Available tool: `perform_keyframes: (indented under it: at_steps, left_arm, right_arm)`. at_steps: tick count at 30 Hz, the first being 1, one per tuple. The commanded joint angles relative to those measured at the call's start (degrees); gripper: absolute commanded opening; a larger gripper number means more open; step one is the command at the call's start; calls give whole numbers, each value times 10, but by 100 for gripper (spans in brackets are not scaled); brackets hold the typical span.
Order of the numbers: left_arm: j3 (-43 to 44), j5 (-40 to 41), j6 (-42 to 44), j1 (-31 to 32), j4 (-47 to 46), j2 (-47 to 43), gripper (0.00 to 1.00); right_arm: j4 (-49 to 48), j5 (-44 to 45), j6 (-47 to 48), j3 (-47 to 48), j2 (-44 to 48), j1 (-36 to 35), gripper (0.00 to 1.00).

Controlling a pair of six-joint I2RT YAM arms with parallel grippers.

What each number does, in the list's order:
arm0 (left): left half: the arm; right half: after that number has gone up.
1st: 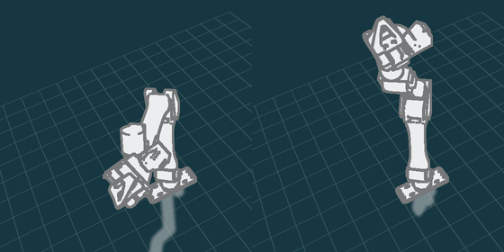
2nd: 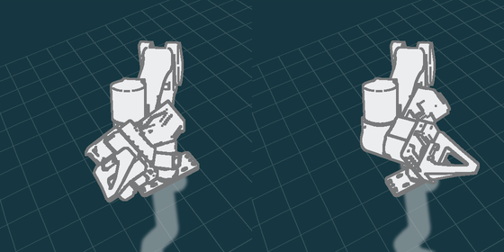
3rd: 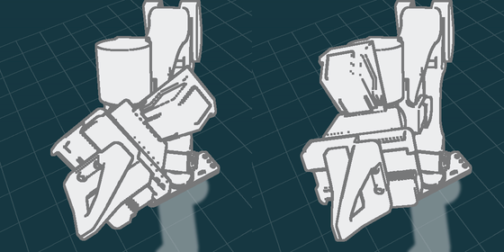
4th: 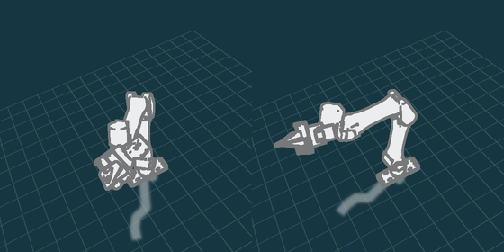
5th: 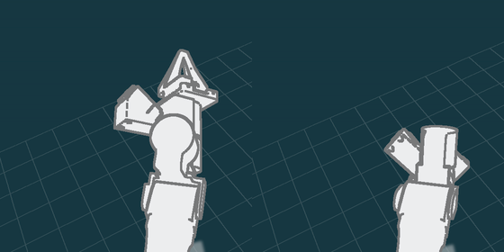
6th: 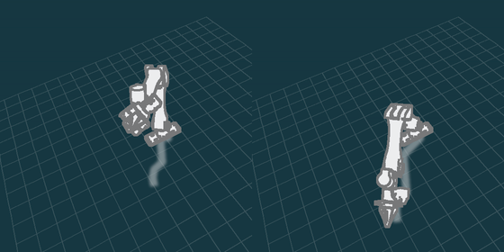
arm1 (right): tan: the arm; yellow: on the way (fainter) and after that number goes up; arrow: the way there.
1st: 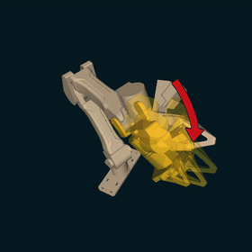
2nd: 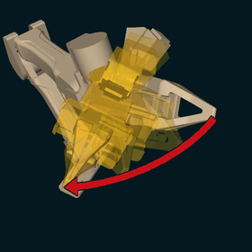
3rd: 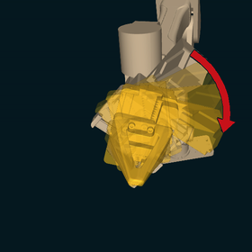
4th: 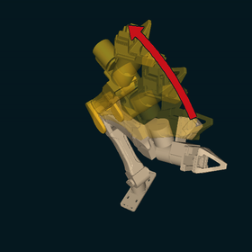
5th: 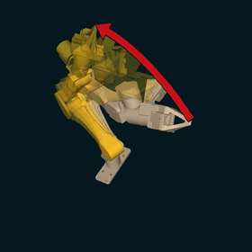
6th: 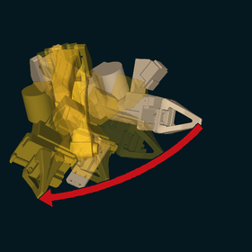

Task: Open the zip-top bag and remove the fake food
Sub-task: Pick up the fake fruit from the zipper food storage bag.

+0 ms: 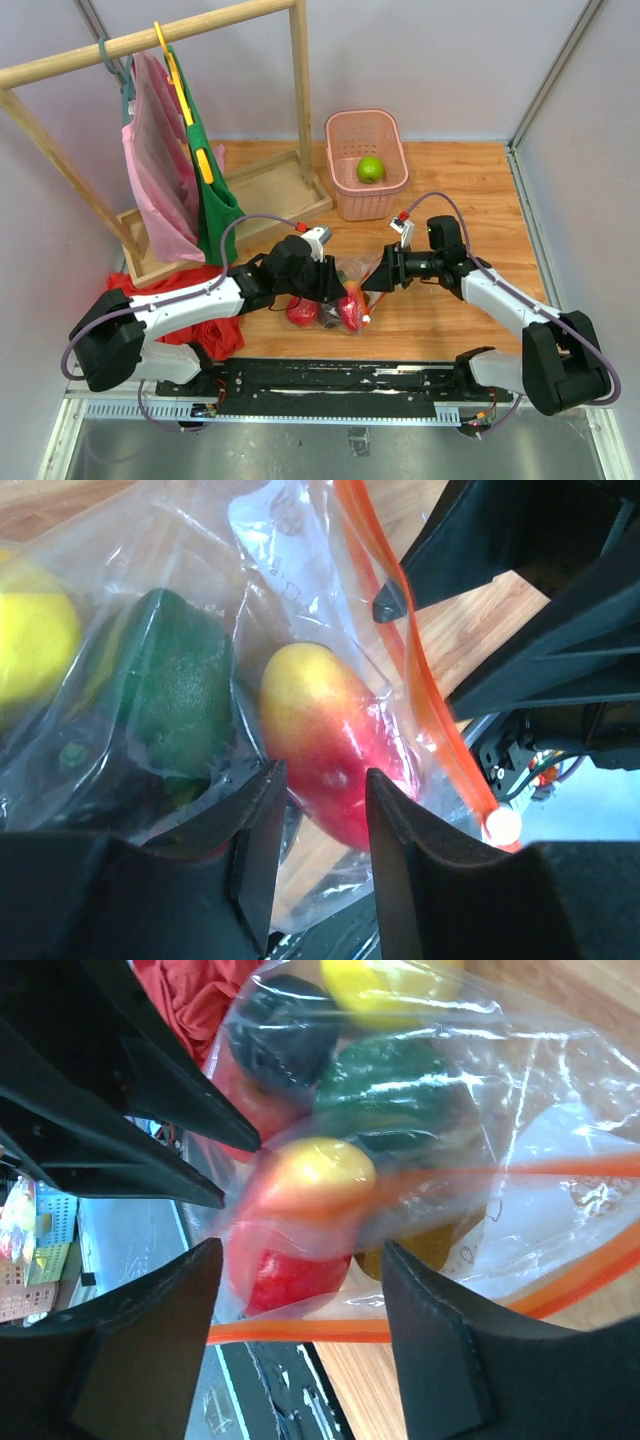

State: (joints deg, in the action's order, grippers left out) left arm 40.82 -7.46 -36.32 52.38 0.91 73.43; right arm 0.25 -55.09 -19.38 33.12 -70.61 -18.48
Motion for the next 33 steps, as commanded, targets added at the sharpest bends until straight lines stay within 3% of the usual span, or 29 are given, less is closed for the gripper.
perform_keyframes:
  at_steps: [1, 5, 10, 18, 21, 27, 33]
  left_arm:
    - [10, -8, -5, 6, -7, 10, 41]
    - [15, -3, -2, 6, 0, 17, 40]
    - [30, 31, 5, 6, 33, 8, 42]
    - [24, 62, -14, 5, 40, -59, 48]
    - [26, 62, -21, 6, 41, -67, 50]
    - [21, 73, -34, 3, 37, -85, 64]
    - [0, 65, -71, -27, 40, -102, 70]
  right_arm:
    - [-28, -30, -8, 0, 11, -16, 69]
    - [5, 6, 9, 11, 7, -23, 73]
    - [47, 56, 27, 17, 10, -25, 70]
    - [19, -30, 14, -3, 82, 20, 73]
    - [12, -22, -5, -30, 109, 58, 73]
    - [75, 52, -2, -34, 124, 67, 56]
    - [38, 46, -38, -50, 80, 65, 36]
